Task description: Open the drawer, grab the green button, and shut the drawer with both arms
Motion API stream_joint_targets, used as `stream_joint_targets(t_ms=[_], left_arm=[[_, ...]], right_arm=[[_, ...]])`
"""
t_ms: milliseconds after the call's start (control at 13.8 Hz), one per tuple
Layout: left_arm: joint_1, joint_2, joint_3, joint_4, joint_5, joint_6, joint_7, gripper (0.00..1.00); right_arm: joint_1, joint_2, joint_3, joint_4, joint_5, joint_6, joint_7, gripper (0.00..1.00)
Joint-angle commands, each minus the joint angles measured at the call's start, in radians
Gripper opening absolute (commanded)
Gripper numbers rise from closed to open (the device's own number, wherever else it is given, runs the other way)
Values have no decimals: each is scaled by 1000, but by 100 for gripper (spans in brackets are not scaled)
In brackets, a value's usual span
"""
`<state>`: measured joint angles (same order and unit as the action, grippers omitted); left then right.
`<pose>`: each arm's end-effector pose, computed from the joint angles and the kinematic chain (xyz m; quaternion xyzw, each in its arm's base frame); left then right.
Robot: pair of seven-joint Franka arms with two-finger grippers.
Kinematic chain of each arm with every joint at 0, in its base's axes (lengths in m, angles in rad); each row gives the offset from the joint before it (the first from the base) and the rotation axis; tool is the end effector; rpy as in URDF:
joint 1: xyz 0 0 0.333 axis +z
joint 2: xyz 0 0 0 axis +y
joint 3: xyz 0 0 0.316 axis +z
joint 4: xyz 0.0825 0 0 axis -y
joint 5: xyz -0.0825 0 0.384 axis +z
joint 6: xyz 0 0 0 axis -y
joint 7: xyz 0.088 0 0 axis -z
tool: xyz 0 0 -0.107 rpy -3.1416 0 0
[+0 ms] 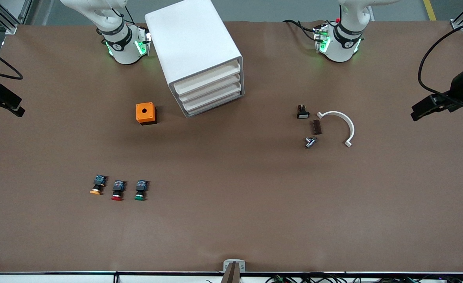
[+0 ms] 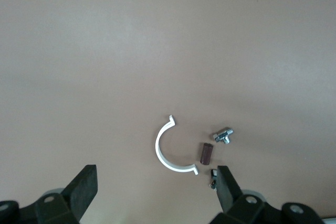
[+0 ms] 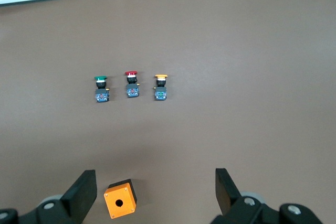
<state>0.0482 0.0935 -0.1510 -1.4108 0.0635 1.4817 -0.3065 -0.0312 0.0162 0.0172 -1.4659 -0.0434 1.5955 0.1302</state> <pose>0.5727 -0.0471 0.6395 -0.9942 -0.1044 0.0056 0.0263 0.5622 -0.0125 0.6676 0.9955 -0.0726 0.0578 0.0182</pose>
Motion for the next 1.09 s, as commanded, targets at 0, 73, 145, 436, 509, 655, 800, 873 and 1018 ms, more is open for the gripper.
stream_joint_targets(t_ms=[0, 73, 145, 436, 509, 655, 800, 873, 1018], left_arm=[[-28, -131, 25, -164, -2, 55, 39, 100], [-43, -153, 30, -195, -2, 61, 44, 100], [-44, -158, 27, -201, -2, 61, 43, 100], [-36, -146, 24, -180, -1, 60, 46, 100], [-34, -144, 24, -177, -1, 60, 46, 100], [-34, -144, 24, -175, -1, 55, 50, 100], [-36, -144, 22, -175, -1, 43, 50, 100], [-36, -144, 22, -177, -2, 40, 50, 100], [-33, -153, 22, -177, -2, 13, 50, 100]], right_arm=[[13, -25, -14, -30, 22, 9, -11, 100], [13, -25, -14, -31, 22, 12, -11, 100], [14, -22, -14, -30, 22, 14, -11, 100], [14, -19, -16, -31, 22, 17, -11, 100], [11, -19, -16, -31, 22, 17, -11, 100], [8, -21, -17, -30, 22, 17, -11, 100], [10, -21, -17, -30, 22, 12, -17, 100], [8, -21, -20, -30, 22, 12, -39, 100], [10, -18, -43, -31, 45, 14, -87, 100]])
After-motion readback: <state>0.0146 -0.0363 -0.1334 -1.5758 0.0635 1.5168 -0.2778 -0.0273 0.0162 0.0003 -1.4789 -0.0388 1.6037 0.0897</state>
